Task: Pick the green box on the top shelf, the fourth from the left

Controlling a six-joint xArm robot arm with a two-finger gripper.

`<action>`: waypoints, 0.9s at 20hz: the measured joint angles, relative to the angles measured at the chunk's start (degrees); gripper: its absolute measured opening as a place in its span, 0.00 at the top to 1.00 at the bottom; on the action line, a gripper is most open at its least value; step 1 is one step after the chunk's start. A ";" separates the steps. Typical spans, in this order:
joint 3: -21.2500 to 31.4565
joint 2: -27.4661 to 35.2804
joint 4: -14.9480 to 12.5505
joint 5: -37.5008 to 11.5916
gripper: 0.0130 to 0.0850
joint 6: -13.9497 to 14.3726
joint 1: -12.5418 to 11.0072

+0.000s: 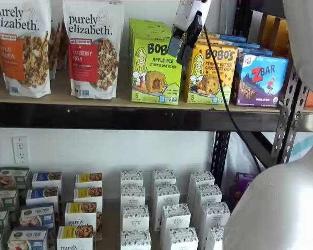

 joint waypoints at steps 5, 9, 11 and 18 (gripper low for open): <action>0.39 -0.42 -0.23 -2.66 0.00 -0.05 0.02; -0.45 0.22 1.01 -2.39 0.00 -0.21 -0.42; -0.91 0.54 2.10 -2.33 0.00 -0.38 -0.81; -2.10 1.33 5.20 -4.32 0.00 -0.72 -1.78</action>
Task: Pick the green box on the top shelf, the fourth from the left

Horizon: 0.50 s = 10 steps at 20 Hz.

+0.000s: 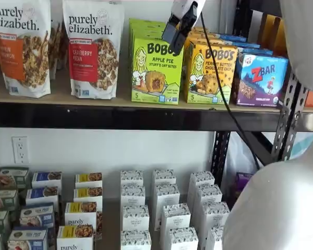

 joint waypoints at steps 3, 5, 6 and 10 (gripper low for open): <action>-1.02 0.85 0.41 -0.19 0.00 -0.19 -0.35; -1.16 1.11 0.82 -1.27 0.00 -0.47 -0.67; -1.26 1.29 0.91 -1.76 0.00 -0.63 -0.82; -1.60 1.98 1.26 -3.52 0.00 -1.40 -1.57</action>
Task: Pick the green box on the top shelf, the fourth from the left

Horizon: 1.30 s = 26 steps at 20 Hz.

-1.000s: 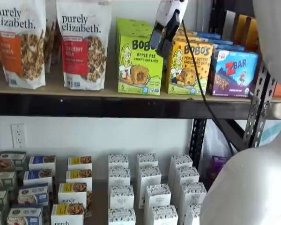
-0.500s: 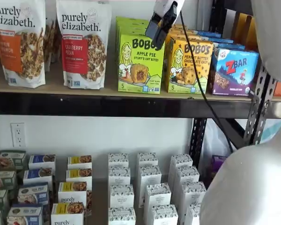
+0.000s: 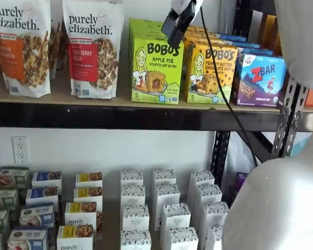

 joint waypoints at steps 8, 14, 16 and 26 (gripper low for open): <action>-0.21 1.16 0.64 -3.43 0.00 -1.62 -1.45; -0.61 2.18 0.37 -5.13 0.00 -2.34 -1.92; -0.89 2.63 -0.04 -5.43 0.00 -2.48 -1.94; -5.26 6.80 -3.07 -1.80 0.00 -2.82 -1.87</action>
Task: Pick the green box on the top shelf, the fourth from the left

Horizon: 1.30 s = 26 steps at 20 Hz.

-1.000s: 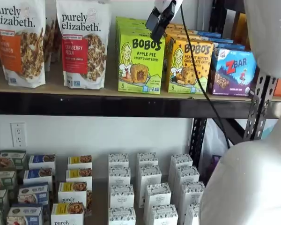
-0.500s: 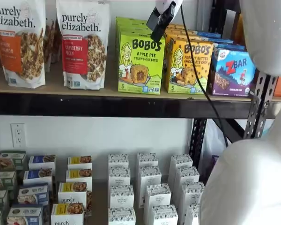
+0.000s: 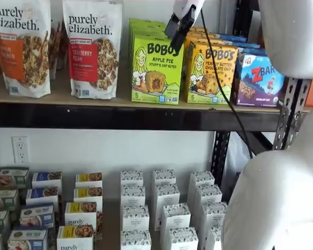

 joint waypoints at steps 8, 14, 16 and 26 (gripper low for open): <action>-1.36 1.53 -2.88 1.17 0.00 0.84 1.40; -1.10 2.02 -5.66 0.85 0.00 1.71 2.90; -1.06 2.16 -6.43 0.82 0.00 1.96 3.32; -0.45 2.51 -7.61 0.34 0.00 2.65 4.40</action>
